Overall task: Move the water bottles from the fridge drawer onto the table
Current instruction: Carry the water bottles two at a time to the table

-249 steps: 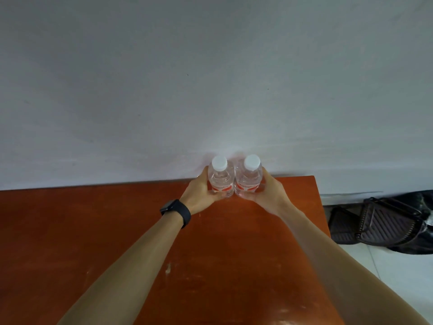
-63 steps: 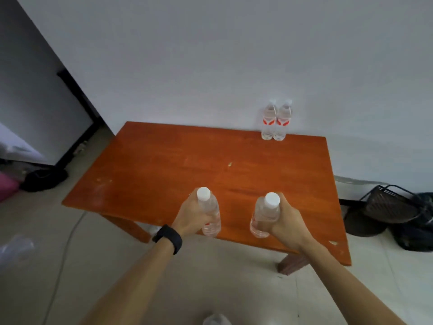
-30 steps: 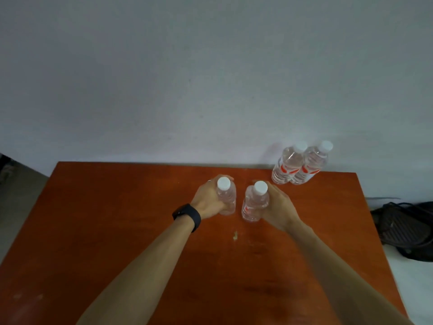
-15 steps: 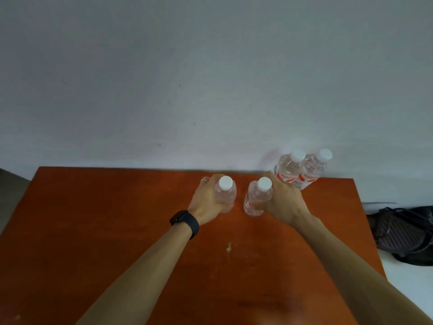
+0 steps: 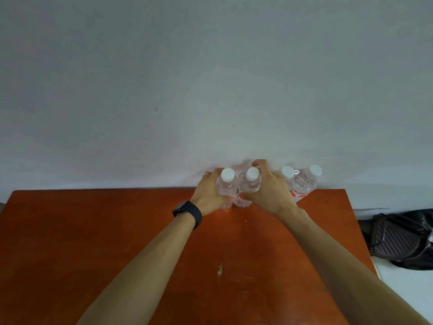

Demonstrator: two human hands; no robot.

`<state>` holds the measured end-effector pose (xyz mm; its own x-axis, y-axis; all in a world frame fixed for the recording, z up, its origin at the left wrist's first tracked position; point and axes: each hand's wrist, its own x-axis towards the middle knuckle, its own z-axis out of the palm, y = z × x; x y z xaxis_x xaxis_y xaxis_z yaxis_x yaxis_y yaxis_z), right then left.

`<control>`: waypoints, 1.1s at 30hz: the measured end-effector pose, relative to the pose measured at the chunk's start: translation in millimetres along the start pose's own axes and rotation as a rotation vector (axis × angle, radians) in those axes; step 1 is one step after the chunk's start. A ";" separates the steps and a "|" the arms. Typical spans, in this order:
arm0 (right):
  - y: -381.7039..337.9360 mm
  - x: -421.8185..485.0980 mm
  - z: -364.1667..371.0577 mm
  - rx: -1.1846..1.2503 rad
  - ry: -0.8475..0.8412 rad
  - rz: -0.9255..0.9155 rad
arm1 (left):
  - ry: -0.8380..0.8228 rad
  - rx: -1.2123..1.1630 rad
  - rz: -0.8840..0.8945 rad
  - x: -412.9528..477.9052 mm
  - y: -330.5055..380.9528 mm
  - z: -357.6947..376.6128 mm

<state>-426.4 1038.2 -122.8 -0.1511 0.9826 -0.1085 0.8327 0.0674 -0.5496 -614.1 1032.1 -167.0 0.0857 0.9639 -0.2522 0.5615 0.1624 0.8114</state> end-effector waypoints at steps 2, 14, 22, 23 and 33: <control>-4.7 3.0 -12.6 -0.043 -0.016 -0.026 | 0.006 0.006 0.001 1.0 -1.1 -0.5; -12.6 22.8 -47.2 -0.356 -0.129 -0.090 | 0.027 0.005 0.002 10.1 6.9 10.9; -7.1 21.2 -50.9 -0.621 -0.016 -0.145 | 0.016 0.025 0.008 14.5 10.0 15.2; -5.7 21.0 -51.6 -0.646 -0.009 -0.145 | 0.015 0.029 0.009 14.6 10.3 16.5; 2.2 15.0 -48.1 -0.465 -0.033 -0.104 | 0.028 -0.009 -0.038 12.1 8.9 13.5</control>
<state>-401.3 1061.4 -85.8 -0.2572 0.9609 -0.1029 0.9611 0.2433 -0.1310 -596.9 1042.3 -170.0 0.0415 0.9624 -0.2685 0.5561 0.2010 0.8064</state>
